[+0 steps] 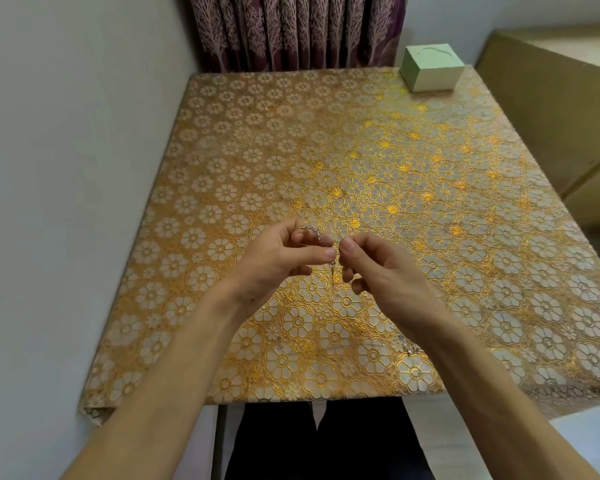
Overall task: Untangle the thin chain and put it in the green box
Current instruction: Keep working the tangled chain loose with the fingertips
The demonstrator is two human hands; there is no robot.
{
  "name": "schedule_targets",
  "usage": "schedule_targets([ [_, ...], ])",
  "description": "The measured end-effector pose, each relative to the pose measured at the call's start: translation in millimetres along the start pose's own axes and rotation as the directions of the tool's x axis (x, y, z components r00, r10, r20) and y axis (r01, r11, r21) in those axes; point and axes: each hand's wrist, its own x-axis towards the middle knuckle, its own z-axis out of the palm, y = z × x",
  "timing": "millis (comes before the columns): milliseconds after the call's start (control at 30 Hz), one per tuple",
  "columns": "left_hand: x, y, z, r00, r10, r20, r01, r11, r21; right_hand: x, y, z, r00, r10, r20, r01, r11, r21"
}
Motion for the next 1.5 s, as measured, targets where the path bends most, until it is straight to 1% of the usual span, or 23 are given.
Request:
schedule_targets([
  [167,-1,-3,0,1.000,0.022,-0.021,-0.020,0.996,0.087,0,0,0,1.000,0.010,0.003,-0.010,1.000,-0.022],
  [367,-3,-4,-5,1.000,0.003,-0.015,-0.002,0.994,0.113,-2,3,-1,0.999,0.041,0.001,-0.041,0.999,0.021],
  [467,-5,-4,-7,1.000,-0.005,0.001,0.004,0.989,0.150,-1,6,1,0.996,0.083,-0.025,-0.080,0.992,0.101],
  [600,-5,-6,-8,0.999,-0.016,0.029,0.009,0.971,0.239,0,8,6,0.987,0.144,-0.067,-0.121,0.956,0.269],
  [700,-4,-5,-8,0.998,-0.036,0.050,0.023,0.972,0.235,1,9,10,0.980,0.171,-0.102,-0.127,0.932,0.339],
  [800,-2,-4,-7,0.997,-0.044,0.069,0.026,0.969,0.246,2,10,12,0.977,0.151,-0.151,-0.105,0.957,0.272],
  [867,-1,-4,-8,0.996,-0.047,0.074,0.026,0.963,0.267,3,10,12,0.974,0.151,-0.166,-0.101,0.955,0.279],
  [967,1,-5,-12,0.996,-0.048,0.069,0.026,0.956,0.293,4,8,8,0.969,0.184,-0.162,-0.114,0.924,0.366],
  [1033,0,-6,-16,0.997,-0.051,0.063,0.030,0.957,0.288,4,6,4,0.970,0.210,-0.125,-0.138,0.893,0.427],
  [1133,0,-8,-20,0.998,-0.053,0.043,0.039,0.959,0.281,5,4,-5,0.970,0.240,-0.040,-0.180,0.816,0.549],
  [1233,0,-10,-22,0.997,-0.058,0.053,0.039,0.950,0.311,6,3,-10,0.970,0.243,0.006,-0.187,0.726,0.662],
  [1333,1,-11,-22,0.996,-0.069,0.048,0.045,0.925,0.378,7,1,-11,0.970,0.242,0.012,-0.182,0.693,0.698],
  [1400,2,-11,-24,0.996,-0.074,0.040,0.051,0.914,0.403,8,0,-10,0.963,0.268,0.003,-0.192,0.683,0.704],
  [1500,2,-10,-27,0.996,-0.076,0.045,0.049,0.904,0.424,8,0,-11,0.954,0.300,-0.023,-0.208,0.711,0.672],
])
